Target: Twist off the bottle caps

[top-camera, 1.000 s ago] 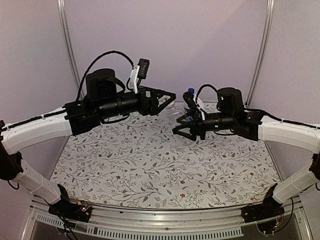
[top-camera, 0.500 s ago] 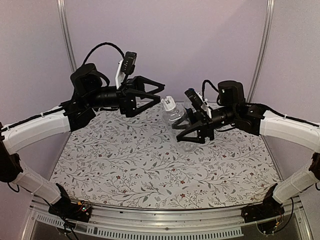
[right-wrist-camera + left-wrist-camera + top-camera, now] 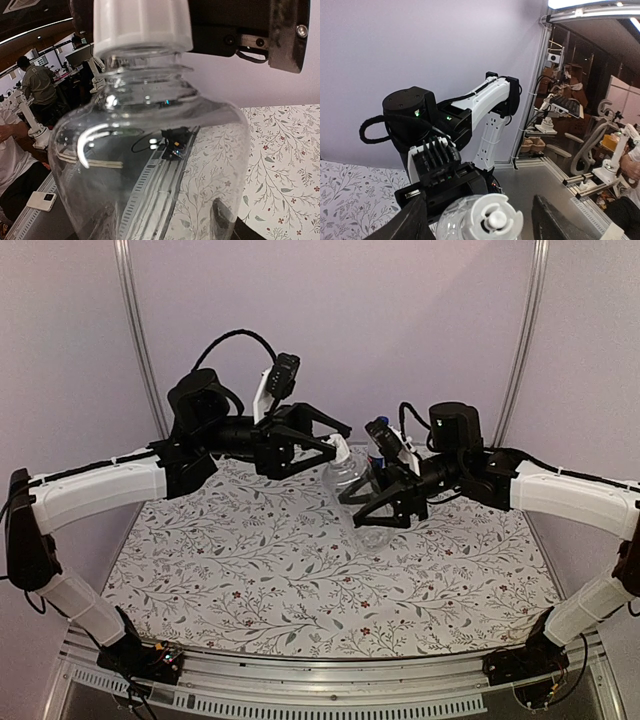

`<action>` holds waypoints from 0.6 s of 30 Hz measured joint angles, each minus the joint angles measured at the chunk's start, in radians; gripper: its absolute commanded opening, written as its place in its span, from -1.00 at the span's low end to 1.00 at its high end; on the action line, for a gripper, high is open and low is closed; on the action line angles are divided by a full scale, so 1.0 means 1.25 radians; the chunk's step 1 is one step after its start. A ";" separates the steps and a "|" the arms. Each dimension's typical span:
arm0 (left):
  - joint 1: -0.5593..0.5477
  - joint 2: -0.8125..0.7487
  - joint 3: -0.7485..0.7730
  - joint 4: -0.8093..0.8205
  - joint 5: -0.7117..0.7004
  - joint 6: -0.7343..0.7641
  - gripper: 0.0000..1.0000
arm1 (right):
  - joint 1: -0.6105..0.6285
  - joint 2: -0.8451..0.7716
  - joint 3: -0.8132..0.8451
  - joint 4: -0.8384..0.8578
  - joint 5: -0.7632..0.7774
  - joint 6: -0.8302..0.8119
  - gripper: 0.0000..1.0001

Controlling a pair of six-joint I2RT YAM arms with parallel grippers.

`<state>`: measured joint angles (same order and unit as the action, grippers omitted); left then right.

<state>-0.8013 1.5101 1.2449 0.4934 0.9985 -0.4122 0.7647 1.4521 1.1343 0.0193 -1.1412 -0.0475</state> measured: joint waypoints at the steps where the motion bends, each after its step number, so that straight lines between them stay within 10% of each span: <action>1: -0.003 0.003 0.002 0.002 0.004 -0.002 0.29 | 0.000 0.002 0.000 0.003 -0.002 0.003 0.19; 14: -0.018 0.009 0.011 -0.005 -0.015 0.036 -0.93 | 0.001 0.019 0.001 0.009 0.022 0.027 0.17; 18: -0.017 -0.014 -0.002 -0.035 -0.087 0.037 -1.00 | 0.001 0.006 0.008 -0.009 0.098 0.020 0.17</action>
<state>-0.8227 1.4921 1.2430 0.4500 0.8894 -0.3660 0.7658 1.4601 1.1442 0.0086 -1.0183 -0.0231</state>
